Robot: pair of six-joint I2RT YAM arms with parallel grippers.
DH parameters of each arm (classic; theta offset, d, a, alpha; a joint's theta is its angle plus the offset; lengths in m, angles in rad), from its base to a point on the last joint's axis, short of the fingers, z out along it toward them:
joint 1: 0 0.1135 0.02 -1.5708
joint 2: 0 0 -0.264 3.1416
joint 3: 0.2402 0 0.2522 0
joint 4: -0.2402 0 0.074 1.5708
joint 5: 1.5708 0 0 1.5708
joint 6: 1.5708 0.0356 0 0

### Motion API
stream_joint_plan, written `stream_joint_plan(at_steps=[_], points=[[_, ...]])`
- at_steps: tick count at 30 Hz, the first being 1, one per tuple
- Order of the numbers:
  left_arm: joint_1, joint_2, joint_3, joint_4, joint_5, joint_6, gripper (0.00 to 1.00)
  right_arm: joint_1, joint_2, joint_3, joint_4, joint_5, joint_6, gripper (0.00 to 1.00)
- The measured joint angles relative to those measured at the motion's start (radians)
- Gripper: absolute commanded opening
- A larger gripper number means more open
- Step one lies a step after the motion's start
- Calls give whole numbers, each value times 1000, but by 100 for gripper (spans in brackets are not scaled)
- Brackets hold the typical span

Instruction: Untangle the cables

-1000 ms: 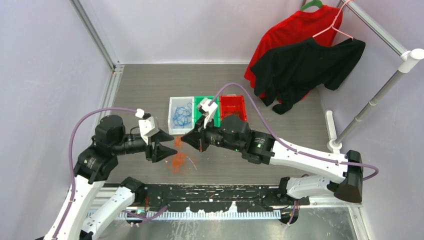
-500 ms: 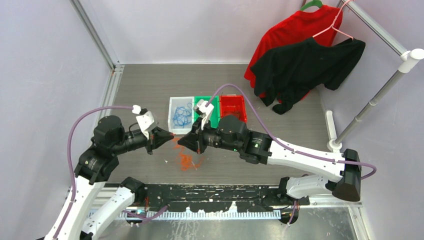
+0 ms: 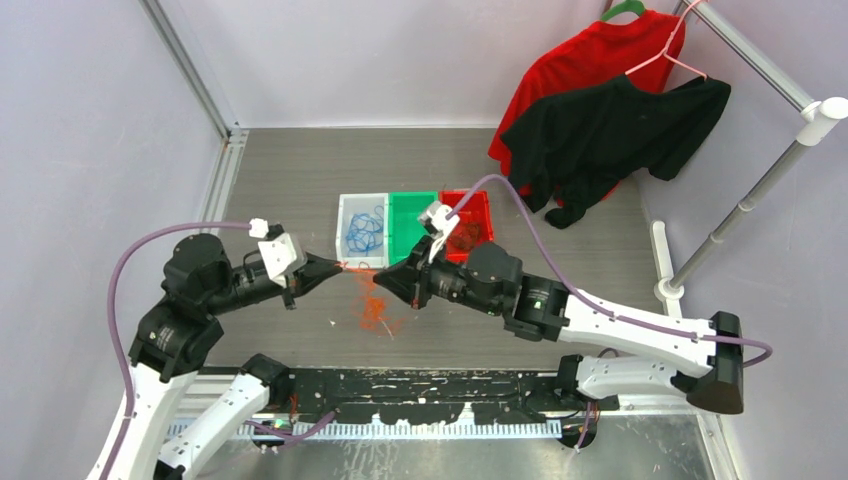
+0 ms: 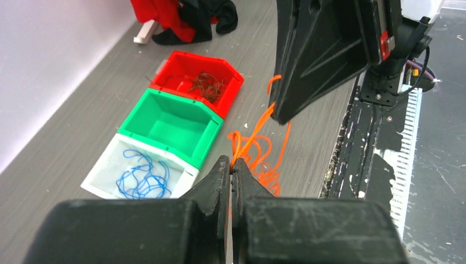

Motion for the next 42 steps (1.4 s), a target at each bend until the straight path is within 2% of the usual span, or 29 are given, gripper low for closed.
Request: stream_joint_plan(at_steps=[2, 4, 6, 15, 24, 42], points=[[0, 0, 13, -2, 6, 11, 0, 5, -33, -2, -1, 35, 0, 13], [0, 0, 21, -3, 5, 16, 0, 5, -54, -4, -3, 63, -2, 23], [4, 0, 30, -5, -13, 17, 0, 3, -69, -6, -32, 96, -15, 46], [10, 0, 60, -5, -26, -19, 0, -2, -1, 6, -97, 113, -60, 73], [10, 14, 104, -6, -25, -31, 0, -2, 40, 43, 12, 15, -67, 75], [10, 44, 181, -13, 85, -43, 0, -2, 133, 90, 124, 3, -35, 73]])
